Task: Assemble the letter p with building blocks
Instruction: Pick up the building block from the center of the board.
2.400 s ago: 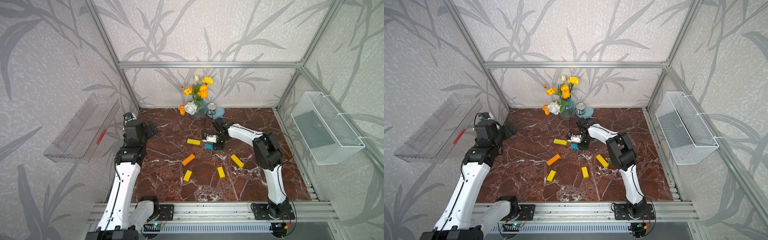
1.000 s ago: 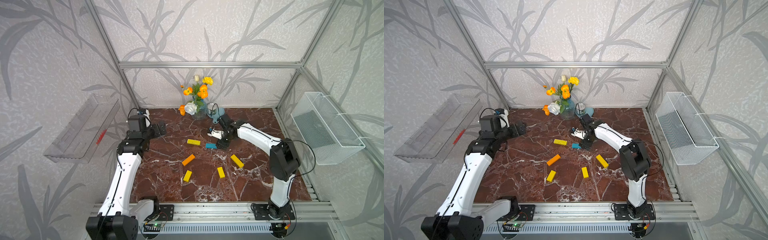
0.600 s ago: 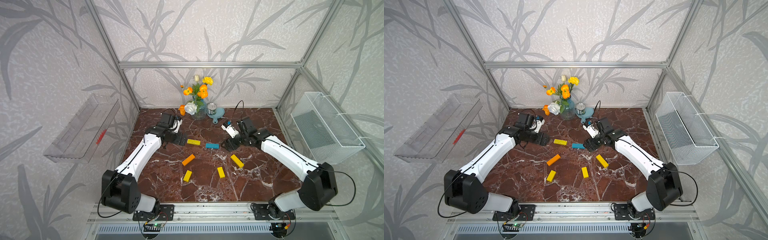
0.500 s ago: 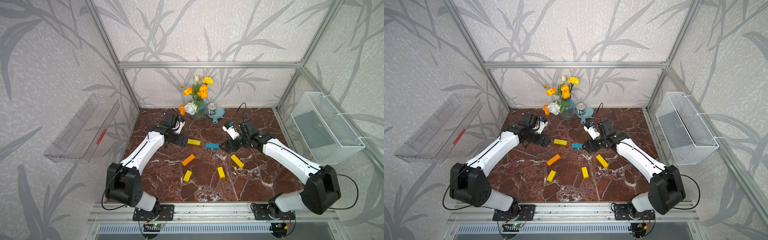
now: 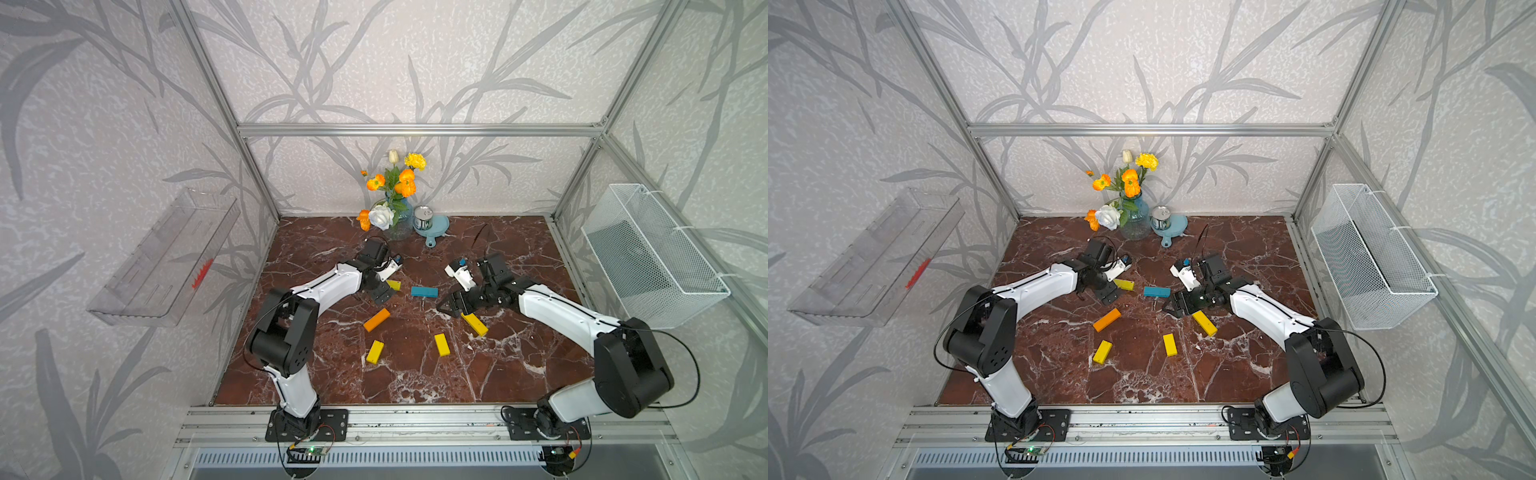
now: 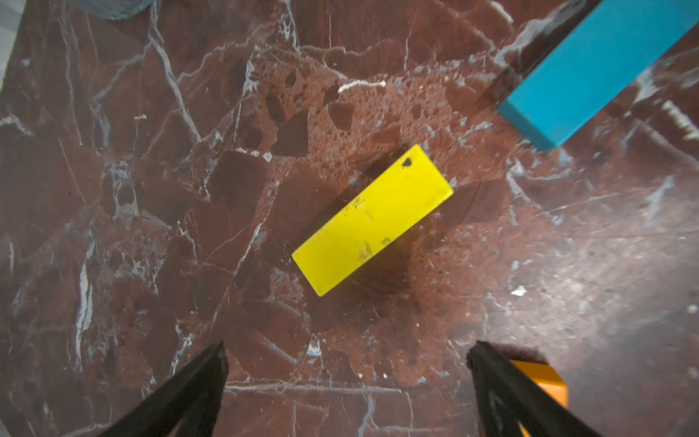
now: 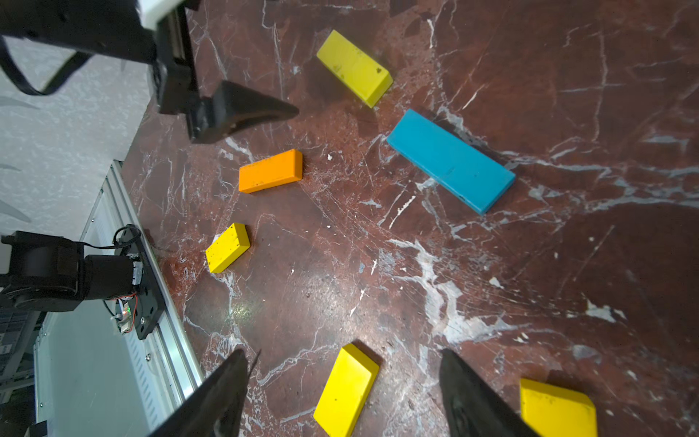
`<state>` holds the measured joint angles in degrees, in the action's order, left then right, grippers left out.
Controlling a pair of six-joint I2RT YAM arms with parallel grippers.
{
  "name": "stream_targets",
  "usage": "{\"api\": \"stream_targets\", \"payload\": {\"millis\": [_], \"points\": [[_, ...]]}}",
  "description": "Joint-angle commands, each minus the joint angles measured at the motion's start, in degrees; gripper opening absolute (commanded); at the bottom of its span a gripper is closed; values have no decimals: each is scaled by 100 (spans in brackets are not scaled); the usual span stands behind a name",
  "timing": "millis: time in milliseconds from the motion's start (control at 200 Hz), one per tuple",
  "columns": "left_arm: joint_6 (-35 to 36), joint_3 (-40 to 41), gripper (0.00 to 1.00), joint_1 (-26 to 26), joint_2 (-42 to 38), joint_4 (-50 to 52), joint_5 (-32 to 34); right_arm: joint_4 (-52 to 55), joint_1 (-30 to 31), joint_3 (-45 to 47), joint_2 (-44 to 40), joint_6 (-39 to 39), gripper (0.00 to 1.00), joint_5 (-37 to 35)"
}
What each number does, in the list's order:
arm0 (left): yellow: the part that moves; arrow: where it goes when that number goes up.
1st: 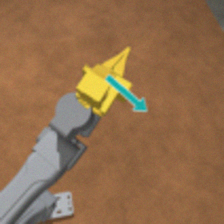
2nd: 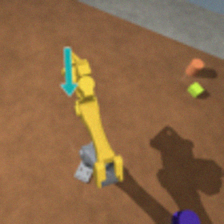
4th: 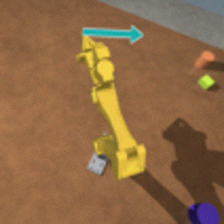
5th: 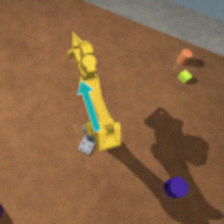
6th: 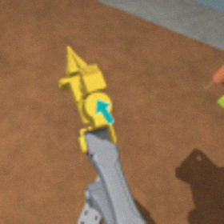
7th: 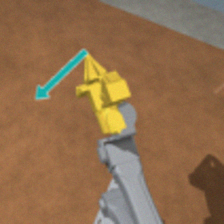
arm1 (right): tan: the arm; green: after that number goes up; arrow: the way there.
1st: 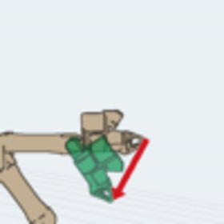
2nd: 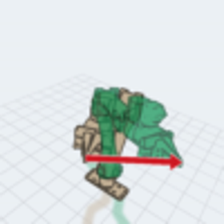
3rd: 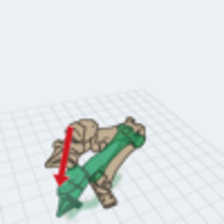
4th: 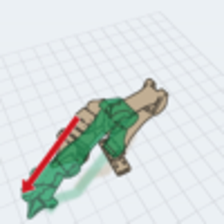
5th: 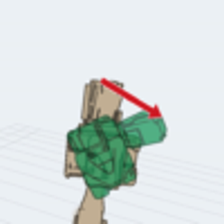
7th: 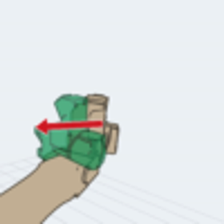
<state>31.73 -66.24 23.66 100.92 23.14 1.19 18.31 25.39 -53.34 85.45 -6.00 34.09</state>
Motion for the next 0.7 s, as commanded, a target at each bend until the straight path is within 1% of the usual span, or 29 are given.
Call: {"api": "stream_targets", "payload": {"millis": [0, 95, 185, 335, 455, 630, 695], "points": [[897, -168, 100, -115, -23, -703, -138, -87, -18, 78, -133, 51, 79, 210], [1234, -449, 100, -160, 217, -536, -381, -144, -25, 130, -121, 43, 79, 309], [1324, -671, 99, -205, 321, -477, -704, -166, -33, 148, -65, 45, 79, 404], [1636, -1391, 96, -381, 630, 668, -1366, -487, -104, 362, -81, -149, 79, 750], [1901, -1620, 95, -450, 688, 1224, -1853, -587, -142, 412, -12, -222, 79, 945], [2739, -1633, 95, -493, 674, 1928, -1940, -724, -150, 447, 75, -318, 78, 1180], [2860, -1625, 94, -502, 683, 1999, -2057, -804, -149, 457, 136, -379, 78, 1269]]}}
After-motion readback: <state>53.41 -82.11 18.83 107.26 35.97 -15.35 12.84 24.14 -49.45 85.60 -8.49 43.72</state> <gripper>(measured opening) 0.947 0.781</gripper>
